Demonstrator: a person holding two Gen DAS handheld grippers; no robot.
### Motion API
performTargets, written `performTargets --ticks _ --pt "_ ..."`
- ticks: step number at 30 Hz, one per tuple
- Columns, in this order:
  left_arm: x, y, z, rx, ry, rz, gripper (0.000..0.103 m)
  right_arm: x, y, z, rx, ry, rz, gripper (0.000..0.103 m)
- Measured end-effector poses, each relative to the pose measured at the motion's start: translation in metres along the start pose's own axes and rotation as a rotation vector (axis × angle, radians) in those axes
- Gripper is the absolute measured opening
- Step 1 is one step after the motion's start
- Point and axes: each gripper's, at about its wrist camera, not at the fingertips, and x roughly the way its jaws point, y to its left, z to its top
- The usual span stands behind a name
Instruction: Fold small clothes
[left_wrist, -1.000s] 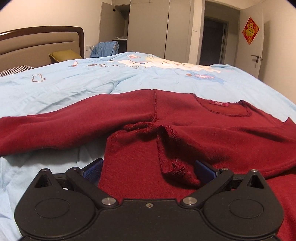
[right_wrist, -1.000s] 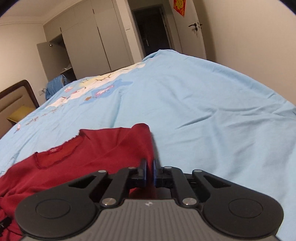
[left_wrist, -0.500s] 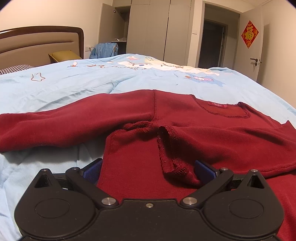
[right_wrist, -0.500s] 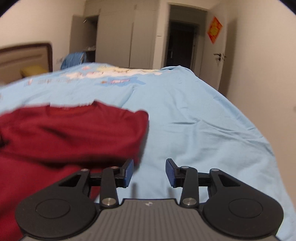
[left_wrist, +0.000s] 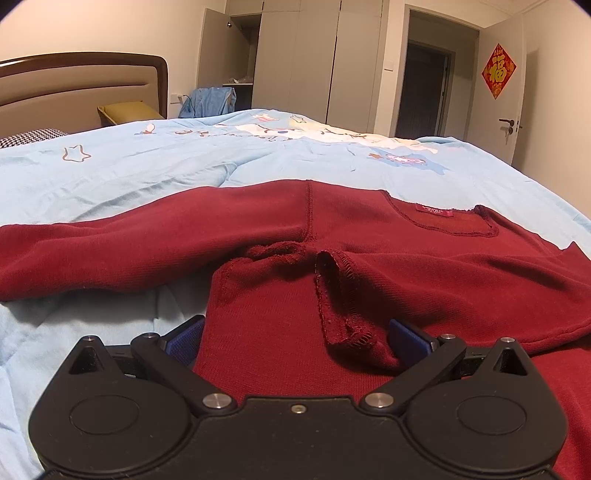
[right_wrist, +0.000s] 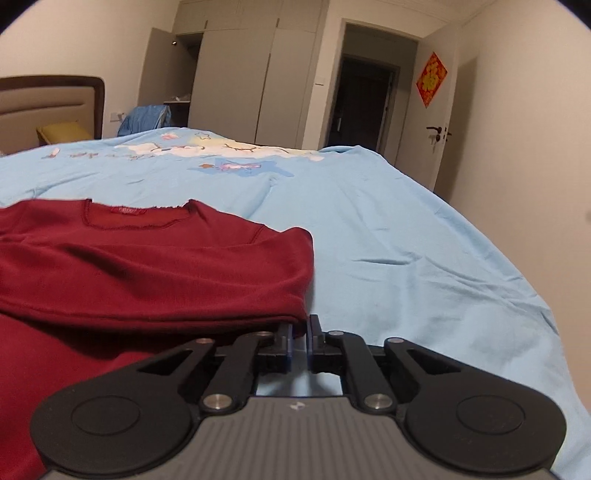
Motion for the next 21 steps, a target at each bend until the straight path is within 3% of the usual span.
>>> performTargets --ticks 4,9,12,13,14,16,17,21 --pt "-0.001 0.001 0.0 0.0 -0.003 0.0 0.103 0.011 -0.004 -0.01 0.021 0.069 -0.004 0.006" --pt "-0.002 0.001 -0.001 -0.007 -0.005 -0.006 0.103 -0.003 0.002 -0.003 -0.001 0.035 0.035 0.01" --pt "-0.002 0.004 -0.001 -0.022 -0.009 -0.02 0.103 -0.017 0.005 0.0 -0.005 0.035 0.049 0.03" --pt "-0.003 0.006 0.0 -0.033 -0.011 -0.032 0.103 -0.022 0.005 0.001 -0.001 0.033 0.06 0.046" --pt "-0.005 0.01 0.001 -0.048 -0.012 -0.048 0.103 -0.029 0.006 0.001 0.006 0.027 0.071 0.055" --pt "-0.013 0.02 0.006 -0.091 -0.003 -0.09 0.102 -0.043 0.008 0.003 0.017 0.017 0.106 0.061" --pt "-0.018 0.025 0.008 -0.109 0.004 -0.101 0.102 -0.05 0.01 0.004 0.023 0.013 0.127 0.07" --pt "-0.049 0.052 0.013 -0.159 0.026 -0.09 0.102 -0.076 0.03 0.004 0.029 -0.008 0.242 0.091"
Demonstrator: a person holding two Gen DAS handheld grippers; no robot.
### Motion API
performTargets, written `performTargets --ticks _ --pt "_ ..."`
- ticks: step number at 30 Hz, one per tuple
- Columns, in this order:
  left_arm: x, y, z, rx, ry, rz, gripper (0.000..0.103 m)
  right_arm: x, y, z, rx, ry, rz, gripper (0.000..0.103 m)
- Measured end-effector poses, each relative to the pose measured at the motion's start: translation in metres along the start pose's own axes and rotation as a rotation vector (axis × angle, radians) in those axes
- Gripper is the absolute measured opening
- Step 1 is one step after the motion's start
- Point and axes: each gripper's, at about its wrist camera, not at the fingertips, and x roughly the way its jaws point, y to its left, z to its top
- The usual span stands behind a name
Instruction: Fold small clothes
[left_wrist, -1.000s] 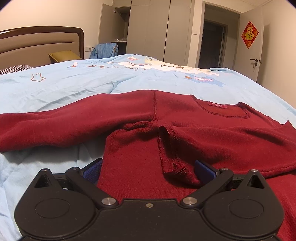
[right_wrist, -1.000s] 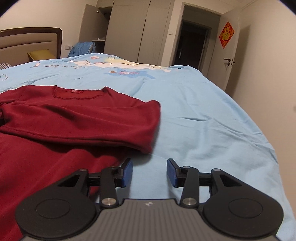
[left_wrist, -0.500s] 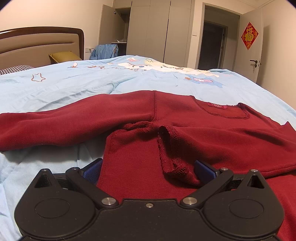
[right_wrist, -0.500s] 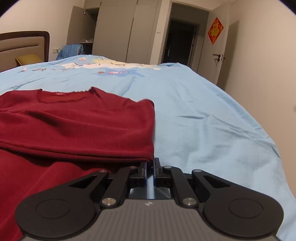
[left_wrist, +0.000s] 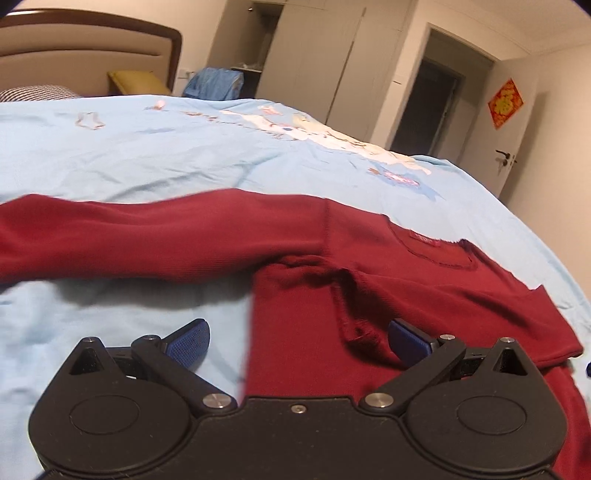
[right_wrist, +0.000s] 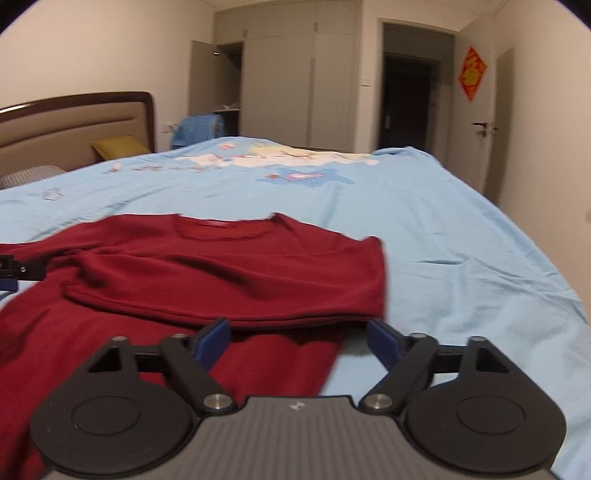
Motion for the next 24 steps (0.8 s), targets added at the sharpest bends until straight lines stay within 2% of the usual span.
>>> performTargets --ticks 2,6,9,11,13,14,15,18,21,24 --pt "-0.019 0.017 0.003 -0.003 -0.013 0.034 0.103 -0.006 0.015 -0.002 -0.01 -0.013 0.053 0.098" --pt "-0.052 0.063 0.013 -0.045 -0.048 0.142 0.103 -0.012 0.046 -0.006 -0.025 -0.025 0.148 0.103" --pt "-0.066 0.107 0.024 -0.135 -0.071 0.249 0.103 -0.01 0.064 -0.011 -0.042 -0.013 0.193 0.103" --pt "-0.071 0.139 0.031 -0.229 -0.081 0.3 0.103 -0.008 0.073 -0.015 -0.056 -0.002 0.204 0.103" --pt "-0.074 0.171 0.035 -0.349 -0.079 0.322 0.102 -0.007 0.08 -0.019 -0.059 0.011 0.21 0.103" --pt "-0.073 0.185 0.037 -0.415 -0.064 0.309 0.102 -0.007 0.081 -0.02 -0.057 0.017 0.214 0.103" --pt "-0.075 0.201 0.036 -0.488 -0.06 0.262 0.102 -0.007 0.082 -0.021 -0.055 0.022 0.217 0.103" --pt "-0.076 0.217 0.037 -0.604 -0.107 0.223 0.102 -0.008 0.083 -0.023 -0.052 0.038 0.212 0.103" --pt "-0.07 0.22 0.042 -0.657 -0.152 0.281 0.097 -0.01 0.083 -0.025 -0.045 0.047 0.207 0.103" --pt "-0.066 0.217 0.043 -0.686 -0.182 0.37 0.079 -0.012 0.083 -0.029 -0.041 0.057 0.201 0.103"
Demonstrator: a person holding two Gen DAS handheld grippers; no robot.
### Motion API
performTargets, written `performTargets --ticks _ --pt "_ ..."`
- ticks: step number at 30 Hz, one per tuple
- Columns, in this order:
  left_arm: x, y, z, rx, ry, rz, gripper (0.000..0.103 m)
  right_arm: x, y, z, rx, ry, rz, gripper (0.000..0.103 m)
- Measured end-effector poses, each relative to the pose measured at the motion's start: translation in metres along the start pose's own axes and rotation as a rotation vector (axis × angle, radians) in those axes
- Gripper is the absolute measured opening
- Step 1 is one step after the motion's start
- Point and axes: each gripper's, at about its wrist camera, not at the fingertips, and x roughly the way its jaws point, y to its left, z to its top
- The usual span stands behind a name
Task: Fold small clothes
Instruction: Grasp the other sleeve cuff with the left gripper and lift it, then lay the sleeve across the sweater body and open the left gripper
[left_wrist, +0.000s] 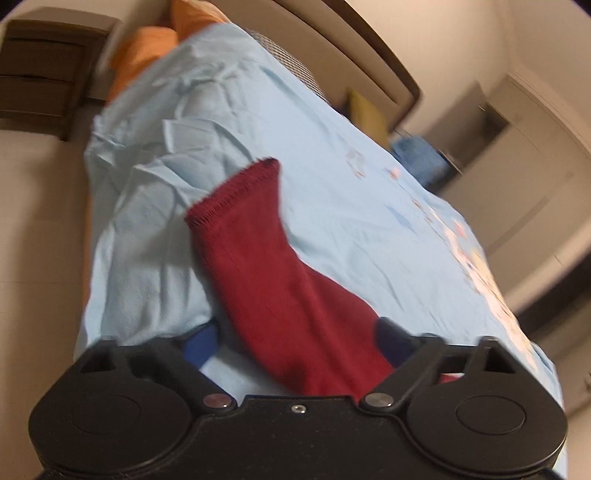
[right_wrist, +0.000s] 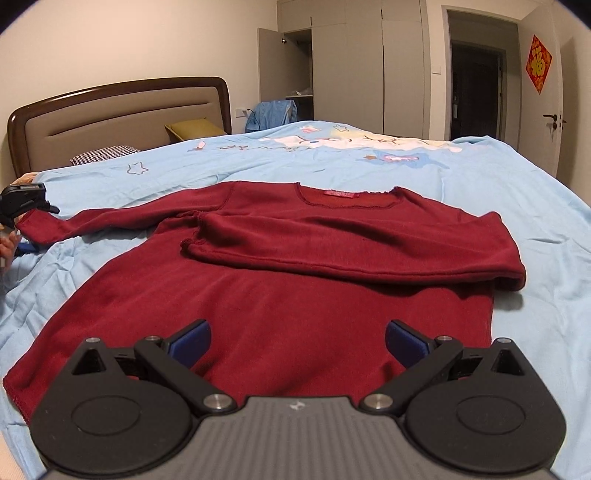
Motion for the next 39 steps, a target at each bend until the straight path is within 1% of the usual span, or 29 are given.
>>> performTargets --ticks 1,2,3,4,5,6,8,10,12,16,19,21,24,27,29,31,33,35,39 --pt "0.001 -0.002 0.0 0.007 -0.018 0.025 0.063 0.0 0.001 -0.001 0.001 0.005 0.0 0.103" --pt "0.002 -0.003 0.0 0.019 -0.036 0.042 0.043 -0.001 0.001 -0.003 0.001 0.01 0.002 0.103" --pt "0.004 -0.003 0.001 0.03 -0.051 0.065 0.035 -0.001 0.001 -0.004 -0.001 0.015 0.003 0.103" --pt "0.006 -0.003 0.002 0.033 -0.06 0.075 0.02 -0.001 0.002 -0.006 -0.003 0.02 0.002 0.103" --pt "0.008 -0.001 0.004 0.029 -0.068 0.076 0.009 -0.001 0.002 -0.007 -0.006 0.024 0.002 0.103" --pt "0.01 0.002 0.006 0.019 -0.073 0.073 0.009 -0.001 0.003 -0.009 -0.008 0.027 0.001 0.103" --pt "0.01 0.003 0.013 0.01 -0.091 0.038 0.008 -0.001 0.004 -0.01 -0.011 0.03 0.001 0.103" --pt "0.006 -0.005 0.022 0.053 -0.138 0.004 0.008 -0.001 0.004 -0.012 -0.012 0.028 0.002 0.103" --pt "-0.002 -0.018 0.032 0.111 -0.199 -0.059 0.008 -0.001 0.003 -0.012 -0.005 0.023 0.003 0.103" --pt "-0.028 -0.065 0.045 0.261 -0.307 -0.227 0.008 -0.002 0.001 -0.013 0.016 0.01 0.006 0.103" --pt "-0.05 -0.11 0.039 0.393 -0.371 -0.358 0.007 -0.005 0.001 -0.012 0.025 -0.001 0.005 0.103" --pt "-0.063 -0.142 0.029 0.464 -0.384 -0.452 0.007 -0.009 0.0 -0.012 0.028 -0.012 0.0 0.103" --pt "-0.079 -0.186 0.006 0.545 -0.373 -0.59 0.007 -0.016 -0.004 -0.011 0.036 -0.027 -0.014 0.103" --pt "-0.093 -0.228 -0.025 0.613 -0.331 -0.737 0.007 -0.024 -0.01 -0.012 0.05 -0.041 -0.035 0.103" --pt "-0.099 -0.255 -0.053 0.671 -0.278 -0.828 0.007 -0.031 -0.017 -0.014 0.062 -0.047 -0.055 0.103" --pt "-0.101 -0.277 -0.084 0.735 -0.213 -0.897 0.007 -0.038 -0.024 -0.017 0.079 -0.05 -0.075 0.103" --pt "-0.098 -0.296 -0.12 0.824 -0.141 -0.94 0.007 -0.044 -0.031 -0.022 0.098 -0.05 -0.094 0.103" --pt "-0.09 -0.307 -0.157 0.894 -0.067 -0.965 0.007 -0.05 -0.039 -0.027 0.116 -0.048 -0.113 0.103" --pt "-0.064 -0.313 -0.217 0.969 0.126 -0.991 0.006 -0.061 -0.052 -0.037 0.149 -0.039 -0.152 0.103"
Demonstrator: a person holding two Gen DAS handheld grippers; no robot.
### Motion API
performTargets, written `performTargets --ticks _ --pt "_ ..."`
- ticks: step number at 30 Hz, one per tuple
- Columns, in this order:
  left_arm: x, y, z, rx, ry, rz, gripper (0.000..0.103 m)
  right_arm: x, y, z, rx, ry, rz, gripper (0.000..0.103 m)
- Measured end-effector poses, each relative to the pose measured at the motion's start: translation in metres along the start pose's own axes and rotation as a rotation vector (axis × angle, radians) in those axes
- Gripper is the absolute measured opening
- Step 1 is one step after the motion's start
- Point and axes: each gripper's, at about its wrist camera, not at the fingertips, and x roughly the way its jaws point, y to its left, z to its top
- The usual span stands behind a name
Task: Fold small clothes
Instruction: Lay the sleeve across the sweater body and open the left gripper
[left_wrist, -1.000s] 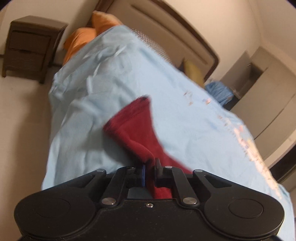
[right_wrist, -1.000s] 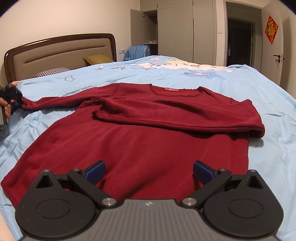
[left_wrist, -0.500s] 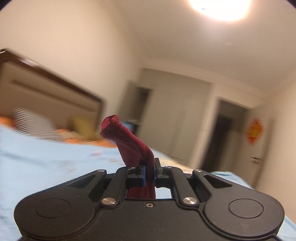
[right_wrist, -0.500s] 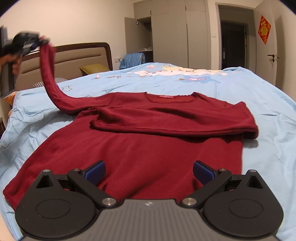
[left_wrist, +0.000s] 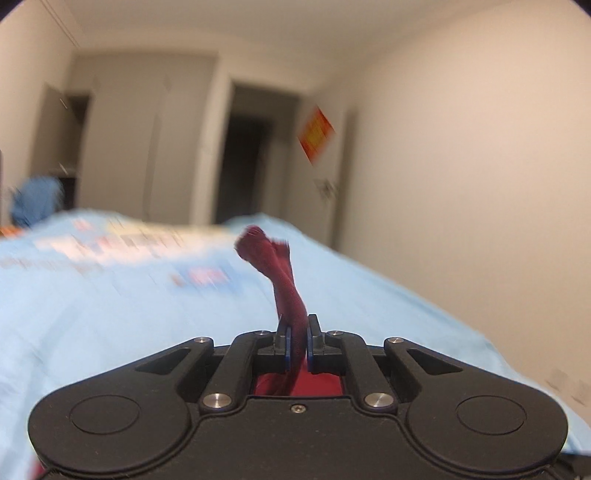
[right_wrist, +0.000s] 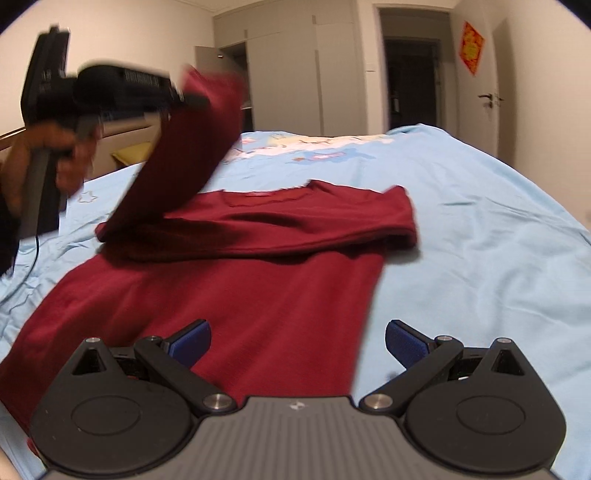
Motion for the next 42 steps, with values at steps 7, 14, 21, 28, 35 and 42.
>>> performTargets --ticks 7,14,21,28,35,42 --pt "0.029 0.008 -0.062 -0.042 0.183 -0.102 0.027 -0.01 -0.022 -0.007 0.059 0.003 -0.044 0.103" --pt "-0.011 0.028 -0.072 -0.054 0.172 0.003 0.076 -0.002 -0.023 0.0 0.092 -0.018 -0.027 0.103" --pt "-0.081 0.075 -0.088 0.02 0.214 0.316 0.085 0.028 0.0 0.029 0.05 -0.069 0.017 0.103" --pt "-0.086 0.121 -0.111 0.076 0.333 0.546 0.085 0.079 0.025 0.063 0.026 -0.106 0.097 0.103" --pt "-0.057 0.135 -0.109 0.175 0.282 0.632 0.083 0.123 0.039 0.045 -0.027 -0.038 0.084 0.102" --pt "-0.043 0.13 -0.1 0.313 0.263 0.601 0.059 0.124 0.036 0.039 -0.01 -0.035 0.112 0.103"
